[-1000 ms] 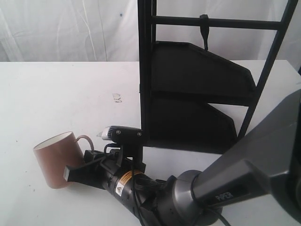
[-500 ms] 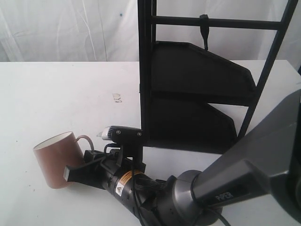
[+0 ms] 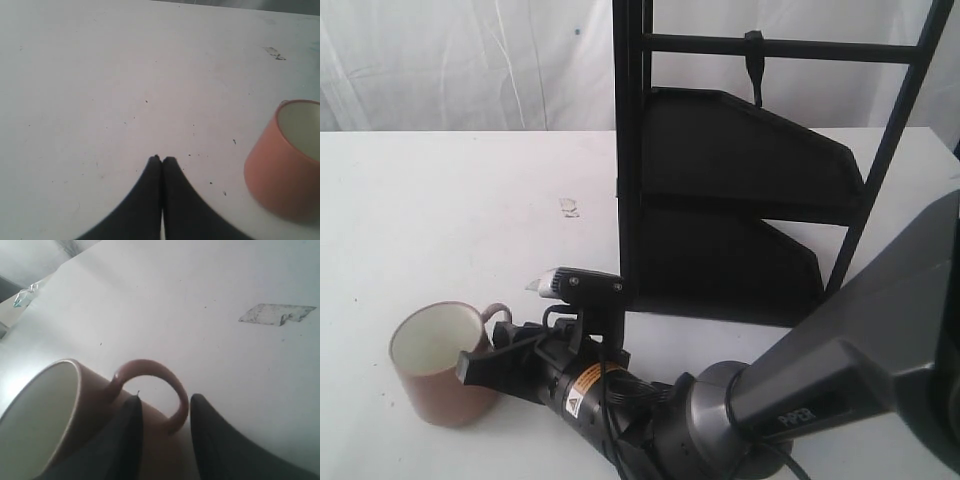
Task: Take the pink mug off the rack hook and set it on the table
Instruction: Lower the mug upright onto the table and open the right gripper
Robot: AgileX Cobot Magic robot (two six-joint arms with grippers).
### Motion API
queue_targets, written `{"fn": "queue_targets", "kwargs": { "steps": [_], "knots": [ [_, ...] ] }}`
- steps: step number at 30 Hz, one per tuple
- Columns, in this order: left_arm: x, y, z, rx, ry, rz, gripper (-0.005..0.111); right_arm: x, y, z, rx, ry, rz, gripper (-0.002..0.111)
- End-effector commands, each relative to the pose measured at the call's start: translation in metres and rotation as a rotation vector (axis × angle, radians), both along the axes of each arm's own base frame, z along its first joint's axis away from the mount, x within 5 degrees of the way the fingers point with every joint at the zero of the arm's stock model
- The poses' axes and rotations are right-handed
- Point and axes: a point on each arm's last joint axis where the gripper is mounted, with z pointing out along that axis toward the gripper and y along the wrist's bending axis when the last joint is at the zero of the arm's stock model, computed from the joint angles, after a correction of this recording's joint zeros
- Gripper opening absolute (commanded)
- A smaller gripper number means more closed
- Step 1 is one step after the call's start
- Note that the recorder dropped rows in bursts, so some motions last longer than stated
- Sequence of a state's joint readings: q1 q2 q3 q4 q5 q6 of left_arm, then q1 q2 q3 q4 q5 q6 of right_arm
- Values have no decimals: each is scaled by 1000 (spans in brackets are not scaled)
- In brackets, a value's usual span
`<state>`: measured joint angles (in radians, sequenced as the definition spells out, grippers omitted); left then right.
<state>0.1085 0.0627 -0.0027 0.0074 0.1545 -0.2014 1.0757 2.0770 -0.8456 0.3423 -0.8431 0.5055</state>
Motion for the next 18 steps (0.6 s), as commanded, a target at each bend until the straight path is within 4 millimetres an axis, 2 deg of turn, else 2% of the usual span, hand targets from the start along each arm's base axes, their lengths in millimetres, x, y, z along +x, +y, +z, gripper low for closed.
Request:
{"fn": "queue_targets", "kwargs": {
  "steps": [1, 9, 13, 18],
  "knots": [
    [0, 0, 0, 2, -5, -3, 0, 3, -2, 0, -9, 9, -5, 31],
    [0, 0, 0, 2, -5, -3, 0, 1, -1, 5, 27, 34, 1, 31],
    [0, 0, 0, 2, -5, -3, 0, -1, 2, 16, 52, 37, 38, 31],
    [0, 0, 0, 2, -5, -3, 0, -6, 0, 26, 2, 87, 68, 31]
  ]
}}
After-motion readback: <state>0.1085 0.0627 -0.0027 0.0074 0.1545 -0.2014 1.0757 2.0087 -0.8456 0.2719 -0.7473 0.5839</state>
